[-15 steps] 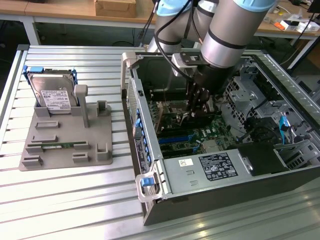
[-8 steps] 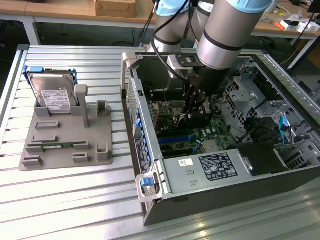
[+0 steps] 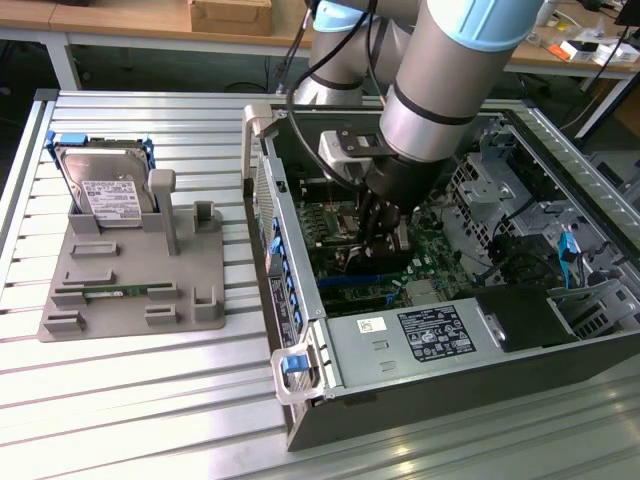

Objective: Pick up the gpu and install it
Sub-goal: 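Insert the gpu into the slot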

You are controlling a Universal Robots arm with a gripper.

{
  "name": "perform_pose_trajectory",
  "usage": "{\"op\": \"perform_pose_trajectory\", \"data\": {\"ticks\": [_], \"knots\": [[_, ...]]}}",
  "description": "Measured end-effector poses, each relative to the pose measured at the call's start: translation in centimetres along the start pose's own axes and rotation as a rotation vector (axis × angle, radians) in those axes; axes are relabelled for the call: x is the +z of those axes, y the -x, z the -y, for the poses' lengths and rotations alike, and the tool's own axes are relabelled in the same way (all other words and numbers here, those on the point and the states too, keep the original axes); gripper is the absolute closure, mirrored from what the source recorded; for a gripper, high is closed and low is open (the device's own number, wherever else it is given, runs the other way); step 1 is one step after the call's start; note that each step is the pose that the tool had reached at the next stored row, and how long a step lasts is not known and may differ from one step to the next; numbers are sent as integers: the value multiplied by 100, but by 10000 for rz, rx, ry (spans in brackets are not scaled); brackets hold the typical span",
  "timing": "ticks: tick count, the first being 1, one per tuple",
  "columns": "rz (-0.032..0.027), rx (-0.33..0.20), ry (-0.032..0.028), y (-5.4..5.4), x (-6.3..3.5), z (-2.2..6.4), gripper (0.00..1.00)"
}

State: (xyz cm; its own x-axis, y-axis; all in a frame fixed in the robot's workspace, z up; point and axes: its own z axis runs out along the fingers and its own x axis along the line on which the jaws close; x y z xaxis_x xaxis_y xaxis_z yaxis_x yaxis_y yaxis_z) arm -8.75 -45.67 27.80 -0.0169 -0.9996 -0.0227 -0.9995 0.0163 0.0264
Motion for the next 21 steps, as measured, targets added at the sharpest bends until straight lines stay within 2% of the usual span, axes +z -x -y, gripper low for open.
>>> {"op": "perform_pose_trajectory", "data": {"ticks": [10,14,15,16,21], "knots": [[0,-1,-1,-1,23,-4,74],[53,30,-1,-2,28,-5,74],[59,181,-4,-2,30,-7,74],[63,383,-9,-2,31,-8,74],[65,397,-9,-32,34,-11,74]]}}
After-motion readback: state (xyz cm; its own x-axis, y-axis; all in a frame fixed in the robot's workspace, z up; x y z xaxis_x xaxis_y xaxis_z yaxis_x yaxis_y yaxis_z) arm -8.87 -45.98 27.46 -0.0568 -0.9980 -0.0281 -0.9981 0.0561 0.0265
